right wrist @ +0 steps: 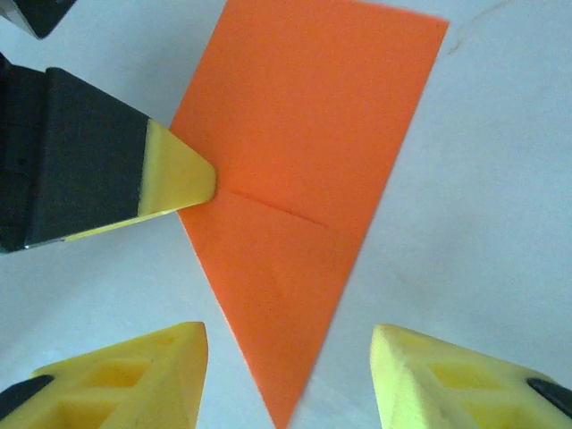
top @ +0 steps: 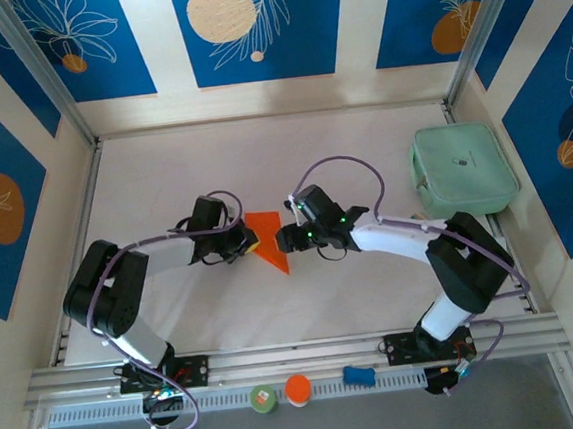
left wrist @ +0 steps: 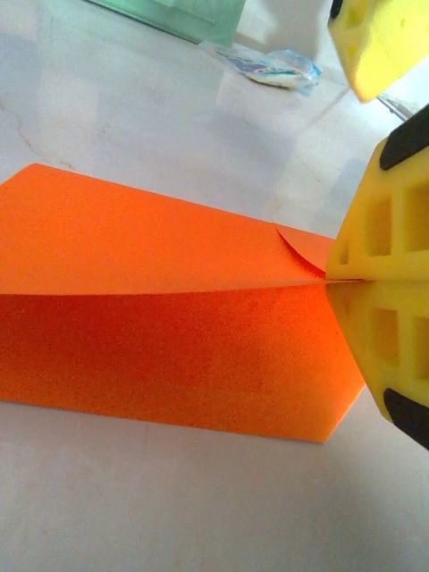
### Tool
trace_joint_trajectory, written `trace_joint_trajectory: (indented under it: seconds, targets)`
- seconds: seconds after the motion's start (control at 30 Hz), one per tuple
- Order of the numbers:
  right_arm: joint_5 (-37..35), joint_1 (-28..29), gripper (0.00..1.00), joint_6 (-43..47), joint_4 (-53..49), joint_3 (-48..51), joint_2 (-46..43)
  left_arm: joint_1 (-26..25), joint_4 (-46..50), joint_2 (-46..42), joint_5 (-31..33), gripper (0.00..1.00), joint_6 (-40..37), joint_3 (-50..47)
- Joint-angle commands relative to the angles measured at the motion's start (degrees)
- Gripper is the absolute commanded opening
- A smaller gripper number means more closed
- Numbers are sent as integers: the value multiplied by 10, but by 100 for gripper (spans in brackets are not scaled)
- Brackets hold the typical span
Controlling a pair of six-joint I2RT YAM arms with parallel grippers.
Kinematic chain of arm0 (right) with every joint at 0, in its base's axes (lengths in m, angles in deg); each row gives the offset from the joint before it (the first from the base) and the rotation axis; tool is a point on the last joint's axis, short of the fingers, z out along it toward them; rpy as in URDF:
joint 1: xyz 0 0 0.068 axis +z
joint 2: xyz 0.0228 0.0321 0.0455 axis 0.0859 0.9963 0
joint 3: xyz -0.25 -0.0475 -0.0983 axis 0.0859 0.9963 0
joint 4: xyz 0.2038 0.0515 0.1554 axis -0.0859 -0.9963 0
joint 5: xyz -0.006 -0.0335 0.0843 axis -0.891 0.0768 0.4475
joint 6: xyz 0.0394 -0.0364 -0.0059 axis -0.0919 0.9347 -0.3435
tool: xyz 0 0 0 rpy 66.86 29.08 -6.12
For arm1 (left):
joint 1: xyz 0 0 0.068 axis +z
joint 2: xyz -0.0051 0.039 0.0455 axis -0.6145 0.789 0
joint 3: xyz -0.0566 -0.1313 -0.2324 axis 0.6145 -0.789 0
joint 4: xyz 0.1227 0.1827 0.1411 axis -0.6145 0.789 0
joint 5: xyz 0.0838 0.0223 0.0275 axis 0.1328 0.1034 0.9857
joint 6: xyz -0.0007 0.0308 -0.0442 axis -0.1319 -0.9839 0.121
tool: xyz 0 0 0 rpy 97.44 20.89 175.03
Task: Fold a paper plane with a square sheet of paper (pick it up from the middle)
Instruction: Fourth fold the wing at the center of the table.
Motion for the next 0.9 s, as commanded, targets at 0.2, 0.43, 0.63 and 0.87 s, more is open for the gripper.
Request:
trace_joint_trajectory:
  seconds: [0.2,0.43,0.63,0.87]
  targets:
    - [-144,92,42,159,123,82,-11,-34,92,-22,97,3,35,37]
    - [-211,140,36,202,147,52,63,-39,98,-19,98,4,47,44]
    - [-190,140,36,214,166,27,106,-38,98,-21,94,4,55,46]
    - [-184,141,31,238,180,19,136,-39,96,-23,89,5,65,46]
